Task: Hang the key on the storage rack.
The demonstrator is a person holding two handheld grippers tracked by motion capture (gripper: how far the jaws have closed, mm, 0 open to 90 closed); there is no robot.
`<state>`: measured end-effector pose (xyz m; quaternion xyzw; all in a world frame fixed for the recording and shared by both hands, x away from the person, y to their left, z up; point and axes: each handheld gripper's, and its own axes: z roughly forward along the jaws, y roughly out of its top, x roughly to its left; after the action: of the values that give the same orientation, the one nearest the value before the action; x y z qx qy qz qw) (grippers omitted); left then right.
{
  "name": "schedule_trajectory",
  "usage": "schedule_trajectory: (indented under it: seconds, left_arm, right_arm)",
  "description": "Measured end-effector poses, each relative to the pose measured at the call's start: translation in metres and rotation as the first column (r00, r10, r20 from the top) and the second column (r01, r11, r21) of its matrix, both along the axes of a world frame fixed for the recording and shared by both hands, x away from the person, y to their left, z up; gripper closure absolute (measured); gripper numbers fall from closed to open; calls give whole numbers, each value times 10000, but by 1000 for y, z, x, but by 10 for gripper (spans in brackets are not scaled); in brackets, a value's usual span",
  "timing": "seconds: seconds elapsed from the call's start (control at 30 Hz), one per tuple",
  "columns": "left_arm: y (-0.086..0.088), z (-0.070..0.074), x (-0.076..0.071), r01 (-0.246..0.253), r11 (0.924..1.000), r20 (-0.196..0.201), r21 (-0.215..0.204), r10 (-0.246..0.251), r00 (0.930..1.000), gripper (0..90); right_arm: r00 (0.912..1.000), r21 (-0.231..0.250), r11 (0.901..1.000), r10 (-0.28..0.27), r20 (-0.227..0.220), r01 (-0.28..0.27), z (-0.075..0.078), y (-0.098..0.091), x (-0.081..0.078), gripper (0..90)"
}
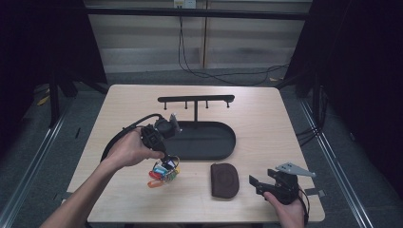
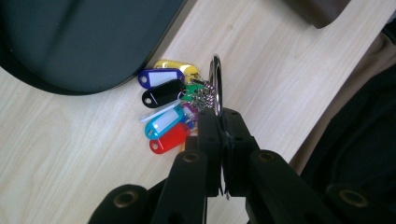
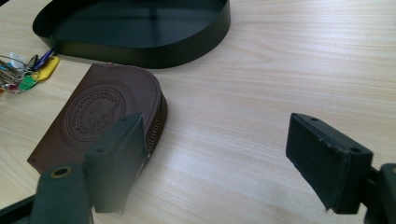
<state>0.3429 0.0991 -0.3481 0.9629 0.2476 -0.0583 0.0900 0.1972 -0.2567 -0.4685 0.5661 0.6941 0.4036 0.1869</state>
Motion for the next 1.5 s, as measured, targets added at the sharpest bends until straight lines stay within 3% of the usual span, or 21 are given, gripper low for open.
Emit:
schedule_trajectory:
  seconds: [0.3,0.43,0.47,0.6,1.0,1.13,1.3,1.5]
  left_arm:
    - [1,16,-1,223,9995,144,233,-227,9996,881]
    - [2,21,2,-179,9996,99,213,177,9998,881]
    - [1,22,3,21,9994,25,345,-21,10000,881]
    - [0,29,2,60,9991,17,409,-61,10000,881]
    - [5,56,7,48,9996,198,284,-54,9998,881]
    - [5,62,9,-174,9994,266,294,166,9995,882]
    - [8,70,12,-195,9997,352,130,190,9992,881]
    - [9,81,18,-287,9996,408,23,286,9988,881]
  right_arm:
    - [10000,13,10000,-14,-1,14,0,0,0,199]
    - [10000,19,10000,21,4,-21,0,0,0,199]
    - [10000,28,10000,10,4,-10,0,0,-1,199]
    - [10000,20,10000,45,48,-46,0,0,0,197]
    - [9999,31,9999,127,110,-128,1,1,-1,190]
    - [9982,95,9994,324,497,-329,4,2,-3,166]
    - [9978,-22,9989,459,471,-459,4,5,-3,145]
    - [9981,165,9989,437,434,-445,4,4,-3,143]
